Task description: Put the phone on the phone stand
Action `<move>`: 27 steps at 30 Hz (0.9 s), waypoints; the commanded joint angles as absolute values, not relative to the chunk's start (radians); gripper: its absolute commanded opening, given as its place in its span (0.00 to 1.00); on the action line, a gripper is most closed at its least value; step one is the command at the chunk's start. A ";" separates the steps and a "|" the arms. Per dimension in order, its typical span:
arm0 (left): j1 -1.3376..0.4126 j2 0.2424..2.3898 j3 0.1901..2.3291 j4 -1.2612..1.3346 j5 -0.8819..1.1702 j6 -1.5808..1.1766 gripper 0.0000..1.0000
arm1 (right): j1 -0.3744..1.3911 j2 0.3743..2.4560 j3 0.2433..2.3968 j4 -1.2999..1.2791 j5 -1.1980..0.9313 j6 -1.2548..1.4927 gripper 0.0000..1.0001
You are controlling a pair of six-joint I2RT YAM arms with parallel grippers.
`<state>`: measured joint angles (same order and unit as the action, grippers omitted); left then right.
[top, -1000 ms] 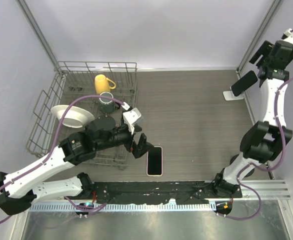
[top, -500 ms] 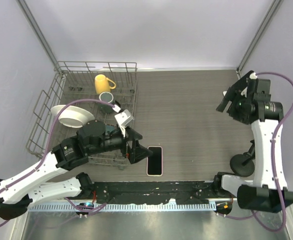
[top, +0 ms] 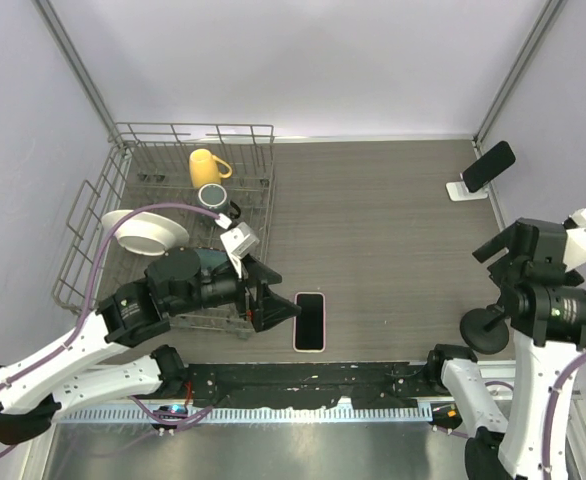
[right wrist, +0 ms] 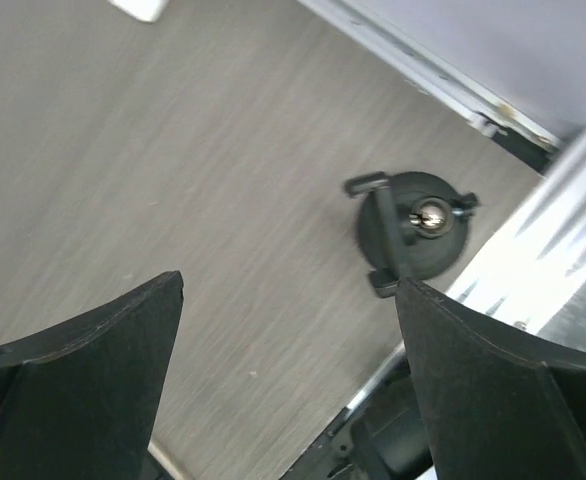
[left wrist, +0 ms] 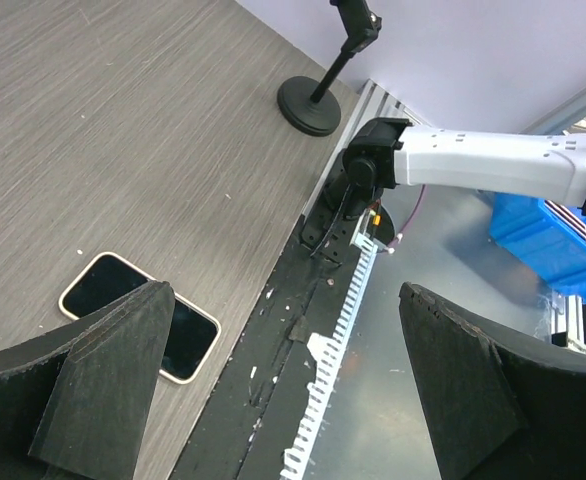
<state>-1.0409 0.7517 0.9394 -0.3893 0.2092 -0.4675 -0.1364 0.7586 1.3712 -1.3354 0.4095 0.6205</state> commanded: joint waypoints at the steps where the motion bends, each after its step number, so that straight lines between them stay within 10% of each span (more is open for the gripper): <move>1: -1.045 0.735 0.948 -0.376 0.199 -0.449 1.00 | -0.133 0.815 1.257 -1.505 0.680 0.721 0.98; 27: -1.045 0.752 0.923 -0.391 0.195 -0.333 1.00 | -0.198 0.962 1.045 -1.401 0.597 0.733 0.82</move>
